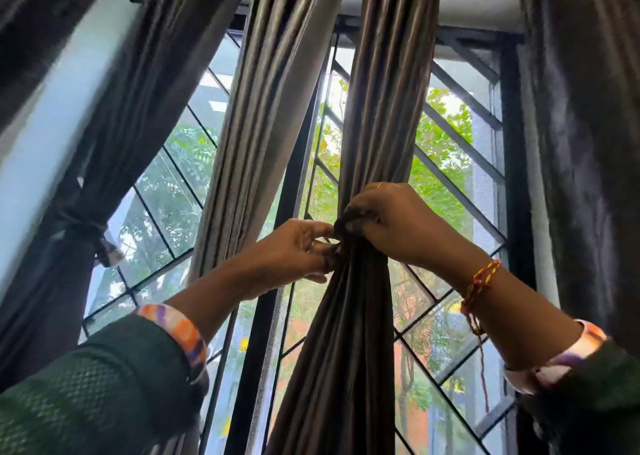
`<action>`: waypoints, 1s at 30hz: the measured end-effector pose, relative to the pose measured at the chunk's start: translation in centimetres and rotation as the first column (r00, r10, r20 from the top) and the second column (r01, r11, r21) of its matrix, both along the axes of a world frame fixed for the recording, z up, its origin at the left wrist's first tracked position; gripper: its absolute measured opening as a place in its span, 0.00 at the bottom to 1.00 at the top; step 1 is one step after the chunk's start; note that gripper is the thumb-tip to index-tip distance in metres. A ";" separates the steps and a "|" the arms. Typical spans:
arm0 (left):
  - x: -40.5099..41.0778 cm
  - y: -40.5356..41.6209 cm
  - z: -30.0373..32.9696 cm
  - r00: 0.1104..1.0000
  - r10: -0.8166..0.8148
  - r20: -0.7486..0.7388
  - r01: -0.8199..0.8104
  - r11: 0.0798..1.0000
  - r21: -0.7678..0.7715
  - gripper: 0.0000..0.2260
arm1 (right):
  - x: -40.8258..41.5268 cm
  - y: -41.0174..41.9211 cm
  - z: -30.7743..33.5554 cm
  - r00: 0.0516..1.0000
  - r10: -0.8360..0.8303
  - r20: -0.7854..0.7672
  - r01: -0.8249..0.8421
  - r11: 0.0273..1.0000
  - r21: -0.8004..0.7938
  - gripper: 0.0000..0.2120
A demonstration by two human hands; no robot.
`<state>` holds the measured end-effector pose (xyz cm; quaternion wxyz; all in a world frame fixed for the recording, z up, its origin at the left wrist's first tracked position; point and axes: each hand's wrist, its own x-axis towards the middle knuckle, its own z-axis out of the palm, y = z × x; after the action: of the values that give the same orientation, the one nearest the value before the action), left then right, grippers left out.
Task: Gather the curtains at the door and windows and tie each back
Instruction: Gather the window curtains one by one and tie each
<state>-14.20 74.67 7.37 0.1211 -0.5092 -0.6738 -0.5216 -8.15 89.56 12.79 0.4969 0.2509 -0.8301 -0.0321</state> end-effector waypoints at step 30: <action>3.5 9.0 3.4 -0.381 0.061 -0.923 -0.792 0.493 0.360 0.21 | 1.8 2.6 2.2 0.964 -0.083 0.251 0.210 0.817 -0.537 0.05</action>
<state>-10.67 83.67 10.81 0.6323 -0.3609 -0.6009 0.3298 -6.33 92.13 15.03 0.4512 0.0315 -0.8689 0.2010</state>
